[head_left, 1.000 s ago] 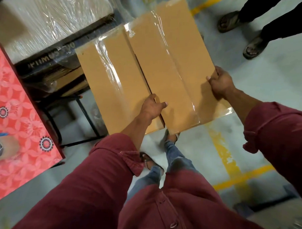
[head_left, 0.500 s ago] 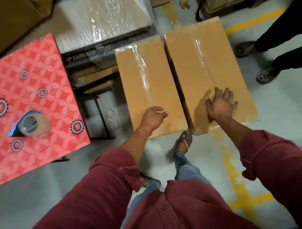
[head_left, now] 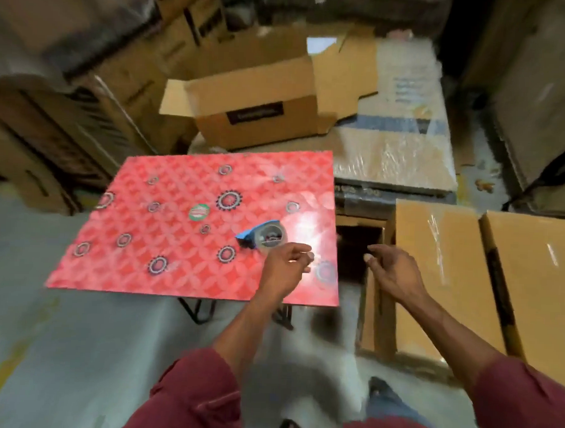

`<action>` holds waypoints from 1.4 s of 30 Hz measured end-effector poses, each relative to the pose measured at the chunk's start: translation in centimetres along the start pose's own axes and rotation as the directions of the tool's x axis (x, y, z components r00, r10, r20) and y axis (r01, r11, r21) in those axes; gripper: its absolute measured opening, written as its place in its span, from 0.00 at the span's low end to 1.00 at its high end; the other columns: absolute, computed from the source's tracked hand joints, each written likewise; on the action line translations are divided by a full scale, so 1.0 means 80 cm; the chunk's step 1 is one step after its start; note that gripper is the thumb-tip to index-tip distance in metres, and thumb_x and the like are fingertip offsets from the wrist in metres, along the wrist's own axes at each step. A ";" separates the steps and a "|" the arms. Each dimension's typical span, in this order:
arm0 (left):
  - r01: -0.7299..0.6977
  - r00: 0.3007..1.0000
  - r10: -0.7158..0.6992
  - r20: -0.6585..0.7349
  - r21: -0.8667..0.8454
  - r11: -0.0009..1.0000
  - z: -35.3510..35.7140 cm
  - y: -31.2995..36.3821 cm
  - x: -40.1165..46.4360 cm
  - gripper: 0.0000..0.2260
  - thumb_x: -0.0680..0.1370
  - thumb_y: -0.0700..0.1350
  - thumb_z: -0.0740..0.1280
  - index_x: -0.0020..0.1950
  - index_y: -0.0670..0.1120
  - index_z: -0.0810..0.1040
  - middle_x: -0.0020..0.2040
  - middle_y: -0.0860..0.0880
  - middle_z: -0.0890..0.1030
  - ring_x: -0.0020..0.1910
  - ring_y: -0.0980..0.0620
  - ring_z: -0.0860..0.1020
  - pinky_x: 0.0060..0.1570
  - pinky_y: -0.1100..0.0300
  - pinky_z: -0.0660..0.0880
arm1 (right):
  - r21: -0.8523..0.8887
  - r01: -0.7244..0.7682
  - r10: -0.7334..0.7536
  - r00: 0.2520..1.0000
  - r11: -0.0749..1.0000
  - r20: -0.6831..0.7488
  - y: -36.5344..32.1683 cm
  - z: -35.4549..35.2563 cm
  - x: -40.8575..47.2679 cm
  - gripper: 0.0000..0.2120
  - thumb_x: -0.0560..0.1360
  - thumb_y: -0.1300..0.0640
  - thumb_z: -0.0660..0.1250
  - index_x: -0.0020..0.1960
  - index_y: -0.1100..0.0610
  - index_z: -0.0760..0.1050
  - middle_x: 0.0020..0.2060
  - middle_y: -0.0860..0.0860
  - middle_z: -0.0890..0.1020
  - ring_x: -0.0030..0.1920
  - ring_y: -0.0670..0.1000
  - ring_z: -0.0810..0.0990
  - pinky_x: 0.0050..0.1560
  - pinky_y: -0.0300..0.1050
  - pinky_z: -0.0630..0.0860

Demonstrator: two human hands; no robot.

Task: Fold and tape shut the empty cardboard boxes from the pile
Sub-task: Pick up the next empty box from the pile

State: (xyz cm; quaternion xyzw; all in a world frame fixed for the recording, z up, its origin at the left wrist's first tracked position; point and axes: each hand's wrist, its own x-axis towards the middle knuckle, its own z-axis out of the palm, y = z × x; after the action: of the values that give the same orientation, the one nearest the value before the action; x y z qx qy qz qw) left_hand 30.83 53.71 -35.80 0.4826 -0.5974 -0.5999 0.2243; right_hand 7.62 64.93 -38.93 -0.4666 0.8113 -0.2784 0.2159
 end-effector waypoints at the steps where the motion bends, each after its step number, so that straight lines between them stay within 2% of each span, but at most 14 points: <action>1: -0.019 0.999 0.018 -0.043 -0.019 1.000 -0.037 0.014 0.010 0.06 0.80 0.35 0.71 0.50 0.46 0.83 0.40 0.45 0.84 0.34 0.52 0.81 0.30 0.67 0.73 | -0.014 0.063 -0.063 0.998 0.998 -0.013 -0.039 0.005 0.021 0.17 0.79 0.48 0.70 0.63 0.56 0.83 0.57 0.56 0.85 0.58 0.58 0.82 0.55 0.43 0.71; 5: -0.081 0.978 0.076 -0.196 -0.017 0.997 -0.154 0.069 0.065 0.09 0.79 0.35 0.70 0.47 0.49 0.84 0.42 0.46 0.86 0.34 0.50 0.82 0.32 0.62 0.74 | -0.018 0.195 -0.196 0.981 0.981 -0.009 -0.170 0.019 0.110 0.17 0.78 0.49 0.73 0.65 0.54 0.81 0.58 0.56 0.84 0.59 0.58 0.81 0.53 0.43 0.71; 7: -0.090 0.970 0.081 -0.231 -0.029 0.995 -0.200 0.094 0.095 0.07 0.80 0.36 0.70 0.48 0.48 0.83 0.42 0.45 0.85 0.32 0.52 0.81 0.31 0.62 0.72 | -0.021 0.259 -0.259 0.966 0.966 -0.003 -0.218 0.028 0.156 0.18 0.77 0.49 0.74 0.66 0.52 0.81 0.61 0.55 0.83 0.60 0.58 0.81 0.58 0.46 0.73; 10: -0.131 0.954 0.120 -0.276 -0.022 0.991 -0.257 0.125 0.146 0.04 0.81 0.37 0.70 0.51 0.45 0.83 0.43 0.43 0.85 0.31 0.52 0.81 0.31 0.61 0.73 | -0.029 0.356 -0.355 0.935 0.934 0.010 -0.278 0.042 0.227 0.18 0.77 0.50 0.73 0.66 0.51 0.80 0.62 0.52 0.82 0.59 0.57 0.81 0.57 0.46 0.73; 14: -0.134 0.930 0.138 -0.341 0.034 0.990 -0.315 0.146 0.203 0.03 0.80 0.39 0.71 0.52 0.46 0.83 0.44 0.44 0.86 0.35 0.51 0.82 0.34 0.58 0.74 | -0.019 0.378 -0.377 0.925 0.926 0.046 -0.347 0.059 0.318 0.19 0.77 0.50 0.74 0.66 0.52 0.80 0.63 0.50 0.83 0.62 0.55 0.81 0.59 0.44 0.73; 18: -0.112 0.934 0.133 -0.331 0.081 0.990 -0.359 0.165 0.268 0.04 0.80 0.40 0.72 0.54 0.45 0.83 0.43 0.45 0.86 0.36 0.50 0.84 0.36 0.55 0.75 | -0.038 0.367 -0.363 0.928 0.930 0.085 -0.409 0.071 0.395 0.21 0.75 0.51 0.74 0.67 0.48 0.79 0.64 0.51 0.81 0.63 0.54 0.80 0.62 0.47 0.76; 21: -0.116 0.936 0.139 -0.323 0.090 0.989 -0.388 0.185 0.328 0.05 0.80 0.38 0.71 0.53 0.46 0.83 0.39 0.46 0.83 0.35 0.52 0.83 0.35 0.56 0.74 | -0.050 0.373 -0.369 0.926 0.926 0.076 -0.446 0.074 0.448 0.21 0.75 0.51 0.75 0.67 0.47 0.79 0.63 0.50 0.82 0.59 0.51 0.82 0.59 0.42 0.75; 25: -0.142 0.941 0.177 -0.288 0.140 0.980 -0.434 0.215 0.422 0.06 0.79 0.36 0.71 0.54 0.45 0.83 0.40 0.47 0.84 0.35 0.53 0.82 0.33 0.60 0.75 | -0.139 0.373 -0.370 0.928 0.917 0.049 -0.476 0.082 0.515 0.22 0.76 0.48 0.74 0.69 0.46 0.78 0.64 0.47 0.81 0.60 0.49 0.80 0.60 0.45 0.76; 29: -0.166 0.953 0.210 -0.220 0.202 0.965 -0.484 0.229 0.531 0.08 0.76 0.43 0.76 0.55 0.46 0.85 0.43 0.50 0.85 0.41 0.53 0.84 0.47 0.51 0.83 | -0.209 0.305 -0.307 0.951 0.929 0.026 -0.499 0.099 0.583 0.23 0.76 0.50 0.74 0.70 0.46 0.76 0.64 0.47 0.80 0.63 0.49 0.79 0.63 0.45 0.76; 31: -0.150 0.956 0.212 -0.201 0.282 0.948 -0.506 0.233 0.579 0.09 0.76 0.47 0.77 0.55 0.51 0.85 0.46 0.55 0.85 0.48 0.55 0.84 0.52 0.52 0.84 | -0.230 0.240 -0.241 0.970 0.943 0.027 -0.514 0.110 0.610 0.24 0.77 0.51 0.74 0.72 0.45 0.75 0.65 0.47 0.79 0.62 0.48 0.79 0.62 0.44 0.77; 35: -0.123 0.958 0.236 -0.164 0.506 0.854 -0.539 0.238 0.671 0.13 0.77 0.50 0.76 0.61 0.56 0.83 0.57 0.55 0.83 0.56 0.53 0.81 0.58 0.52 0.82 | -0.271 0.159 -0.167 0.986 0.949 -0.008 -0.548 0.138 0.671 0.25 0.78 0.49 0.73 0.74 0.43 0.71 0.70 0.47 0.75 0.65 0.48 0.77 0.64 0.47 0.78; 38: -0.163 0.925 0.347 -0.155 0.664 0.730 -0.547 0.236 0.728 0.21 0.76 0.51 0.77 0.68 0.57 0.79 0.67 0.53 0.78 0.64 0.51 0.77 0.63 0.51 0.79 | -0.269 0.132 -0.139 0.990 0.954 -0.006 -0.570 0.161 0.704 0.26 0.78 0.51 0.73 0.74 0.43 0.71 0.70 0.47 0.74 0.59 0.46 0.78 0.62 0.46 0.79; 40: -0.240 0.896 0.437 -0.072 0.750 0.616 -0.547 0.235 0.769 0.28 0.76 0.54 0.77 0.74 0.55 0.73 0.75 0.51 0.72 0.73 0.48 0.70 0.70 0.49 0.72 | -0.283 0.122 -0.131 0.991 0.951 -0.013 -0.580 0.180 0.720 0.26 0.78 0.51 0.73 0.74 0.44 0.72 0.70 0.47 0.75 0.61 0.47 0.77 0.63 0.46 0.78; 42: -0.249 0.909 0.417 0.018 0.825 0.507 -0.542 0.234 0.808 0.39 0.75 0.59 0.76 0.82 0.54 0.62 0.83 0.48 0.62 0.82 0.45 0.58 0.78 0.43 0.60 | -0.286 0.116 -0.130 0.991 0.951 -0.030 -0.586 0.196 0.731 0.25 0.78 0.51 0.74 0.73 0.45 0.73 0.70 0.47 0.76 0.61 0.47 0.77 0.64 0.44 0.74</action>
State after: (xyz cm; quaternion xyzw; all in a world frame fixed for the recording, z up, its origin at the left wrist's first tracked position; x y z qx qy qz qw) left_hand 33.81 -26.12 -30.64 0.4590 -0.8627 -0.1570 0.1431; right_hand 19.48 -9.47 -25.42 -0.5356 0.8170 -0.1834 0.1094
